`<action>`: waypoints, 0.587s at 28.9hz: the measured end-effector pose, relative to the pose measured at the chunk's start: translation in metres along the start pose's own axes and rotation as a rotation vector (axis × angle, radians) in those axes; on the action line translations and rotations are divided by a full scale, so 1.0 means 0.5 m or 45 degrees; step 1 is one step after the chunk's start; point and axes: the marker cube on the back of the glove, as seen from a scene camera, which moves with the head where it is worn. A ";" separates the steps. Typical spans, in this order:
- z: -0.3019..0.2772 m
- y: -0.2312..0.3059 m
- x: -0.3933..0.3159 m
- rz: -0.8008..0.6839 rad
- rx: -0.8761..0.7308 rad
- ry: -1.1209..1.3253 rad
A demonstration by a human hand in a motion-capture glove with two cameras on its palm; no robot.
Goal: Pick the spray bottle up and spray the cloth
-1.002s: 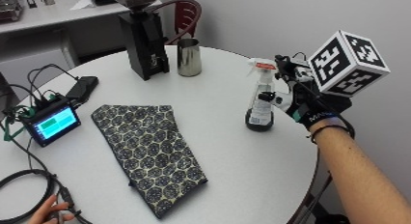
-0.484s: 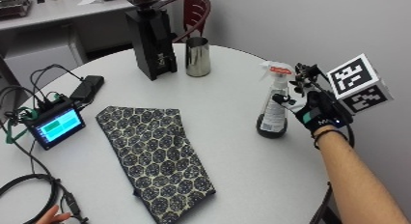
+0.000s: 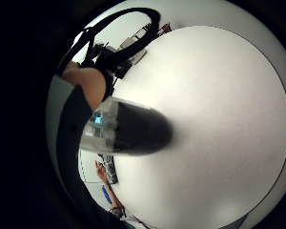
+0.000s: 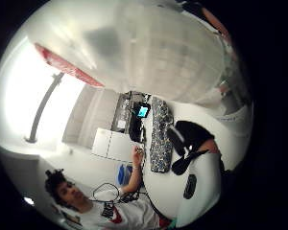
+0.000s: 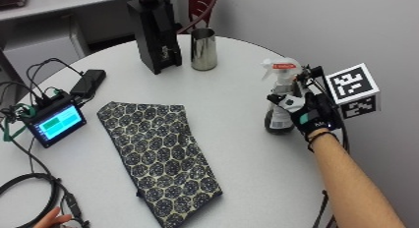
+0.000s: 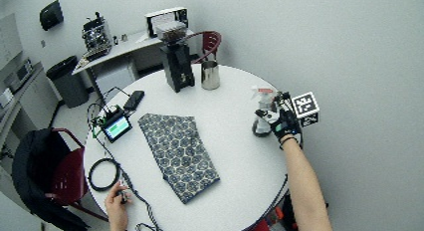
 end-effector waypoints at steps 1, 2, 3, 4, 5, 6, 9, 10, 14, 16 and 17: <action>0.001 0.000 0.000 -0.002 0.005 0.002; 0.001 0.000 0.000 -0.003 0.008 0.003; 0.002 0.001 0.000 -0.005 0.008 0.001; 0.003 0.001 0.000 -0.006 0.005 -0.005; 0.005 0.003 0.001 -0.007 0.002 -0.012; 0.007 0.004 0.001 -0.008 -0.001 -0.019; 0.017 0.010 0.004 -0.011 -0.002 -0.024; 0.020 0.012 0.005 -0.013 -0.002 -0.018; 0.034 0.020 0.003 -0.040 -0.013 0.041; 0.039 0.024 -0.007 -0.066 -0.016 0.067; 0.040 0.024 -0.017 -0.082 -0.015 0.076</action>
